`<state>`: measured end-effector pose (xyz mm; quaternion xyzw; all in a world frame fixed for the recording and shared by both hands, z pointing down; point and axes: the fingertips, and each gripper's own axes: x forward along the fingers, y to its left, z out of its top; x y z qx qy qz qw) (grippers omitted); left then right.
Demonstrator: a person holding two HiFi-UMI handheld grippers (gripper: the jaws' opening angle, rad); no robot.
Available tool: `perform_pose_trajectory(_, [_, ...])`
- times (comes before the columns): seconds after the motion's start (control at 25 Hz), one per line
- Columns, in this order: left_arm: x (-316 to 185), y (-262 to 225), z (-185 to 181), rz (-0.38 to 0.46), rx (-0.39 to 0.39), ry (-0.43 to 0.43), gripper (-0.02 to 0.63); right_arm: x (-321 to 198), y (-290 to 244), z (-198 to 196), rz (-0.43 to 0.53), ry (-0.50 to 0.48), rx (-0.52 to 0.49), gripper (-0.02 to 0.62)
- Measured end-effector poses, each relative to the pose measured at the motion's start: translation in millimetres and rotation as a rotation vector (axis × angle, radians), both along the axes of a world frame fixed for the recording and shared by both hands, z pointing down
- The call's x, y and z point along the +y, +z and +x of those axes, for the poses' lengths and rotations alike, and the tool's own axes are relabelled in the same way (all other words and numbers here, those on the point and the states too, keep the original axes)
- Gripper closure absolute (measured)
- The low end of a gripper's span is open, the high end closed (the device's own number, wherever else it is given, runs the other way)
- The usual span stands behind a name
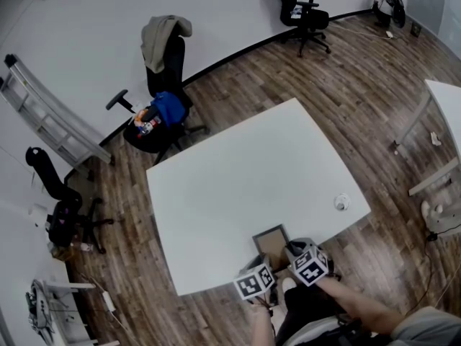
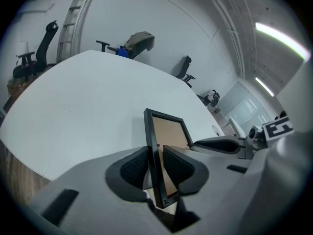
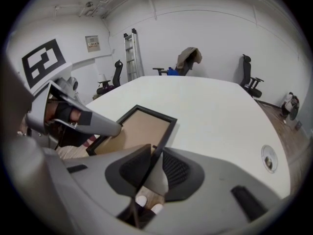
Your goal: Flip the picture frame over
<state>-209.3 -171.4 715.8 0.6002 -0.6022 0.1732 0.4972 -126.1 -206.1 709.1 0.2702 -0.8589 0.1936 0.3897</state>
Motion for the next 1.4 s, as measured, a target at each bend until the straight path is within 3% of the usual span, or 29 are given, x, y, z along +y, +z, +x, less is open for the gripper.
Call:
perform_pose_trajectory(0.2, [1.2, 8.7, -0.3, -0.020, -0.097, 0.039, 0.518, 1.6, 3.7, -2.1, 0.026, -0.010, 0.025, 0.515])
perform_pose_trajectory(0.48, [-1.6, 11.2, -2.8, -0.019, -0.176, 0.051, 0.518, 1.2, 4.9, -0.9, 0.019, -0.001, 0.030, 0.514])
perform_pose_trajectory(0.68, [4.9, 9.6, -6.9, -0.046, -0.285, 0.111, 0.518, -0.1, 1.5, -2.0, 0.047, -0.031, 0.045, 0.517])
perform_pose_trajectory(1.04, [3.3, -3.4, -13.2, -0.006, -0.301, 0.076, 0.520, -2.9, -9.8, 2.3, 0.074, -0.016, 0.002, 0.515])
perform_pose_trajectory(1.4, [-9.7, -45.6, 1.8, 0.160, -0.323, 0.064, 0.543, -7.4, -43.3, -6.7, 0.121, -0.008, -0.114, 0.515])
